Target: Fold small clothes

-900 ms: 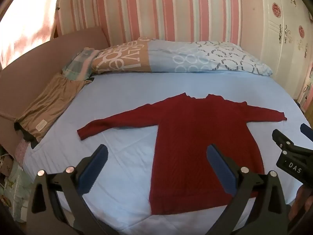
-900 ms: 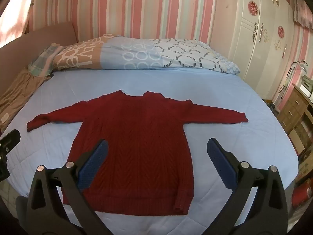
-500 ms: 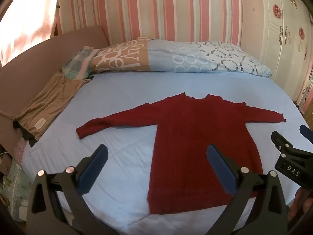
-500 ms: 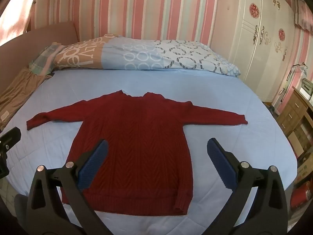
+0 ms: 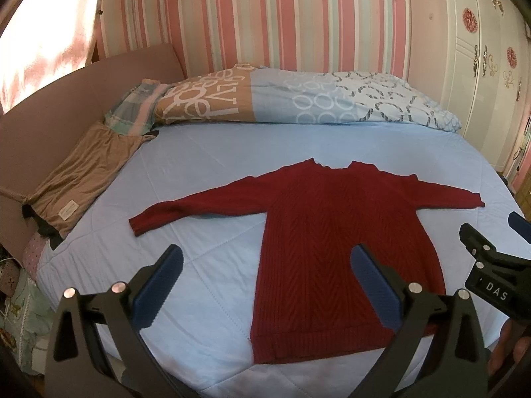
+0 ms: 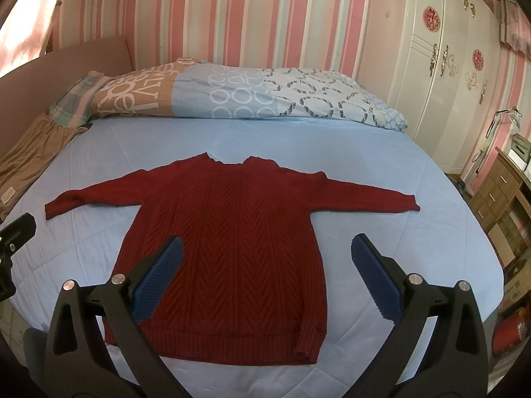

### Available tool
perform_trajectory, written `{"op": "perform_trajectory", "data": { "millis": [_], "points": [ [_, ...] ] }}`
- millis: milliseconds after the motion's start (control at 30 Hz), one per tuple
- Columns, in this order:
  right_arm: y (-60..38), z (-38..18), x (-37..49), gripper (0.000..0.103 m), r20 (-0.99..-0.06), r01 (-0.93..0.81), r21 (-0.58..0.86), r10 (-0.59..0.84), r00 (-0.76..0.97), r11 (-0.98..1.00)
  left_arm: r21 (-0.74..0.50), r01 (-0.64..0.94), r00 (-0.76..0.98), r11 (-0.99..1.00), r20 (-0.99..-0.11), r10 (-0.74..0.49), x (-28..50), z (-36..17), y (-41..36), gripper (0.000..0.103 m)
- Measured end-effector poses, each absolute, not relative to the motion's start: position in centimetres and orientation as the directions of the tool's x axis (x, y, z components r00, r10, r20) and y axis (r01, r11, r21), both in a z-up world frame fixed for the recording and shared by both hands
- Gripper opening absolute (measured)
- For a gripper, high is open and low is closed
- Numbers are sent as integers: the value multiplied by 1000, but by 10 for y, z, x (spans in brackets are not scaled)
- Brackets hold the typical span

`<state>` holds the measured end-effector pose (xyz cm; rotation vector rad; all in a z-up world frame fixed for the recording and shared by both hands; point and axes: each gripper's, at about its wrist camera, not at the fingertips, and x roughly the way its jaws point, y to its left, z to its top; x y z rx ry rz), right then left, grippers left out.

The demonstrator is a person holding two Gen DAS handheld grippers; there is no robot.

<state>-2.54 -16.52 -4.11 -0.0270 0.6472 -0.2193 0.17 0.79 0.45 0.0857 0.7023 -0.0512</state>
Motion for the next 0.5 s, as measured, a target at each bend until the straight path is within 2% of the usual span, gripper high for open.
{"op": "perform_trajectory", "data": {
  "millis": [500],
  "points": [
    [-166, -40, -27, 100, -594, 193, -97, -213, 776, 976, 60, 76, 764, 995, -645, -19, 1, 4, 8, 101]
  ]
}}
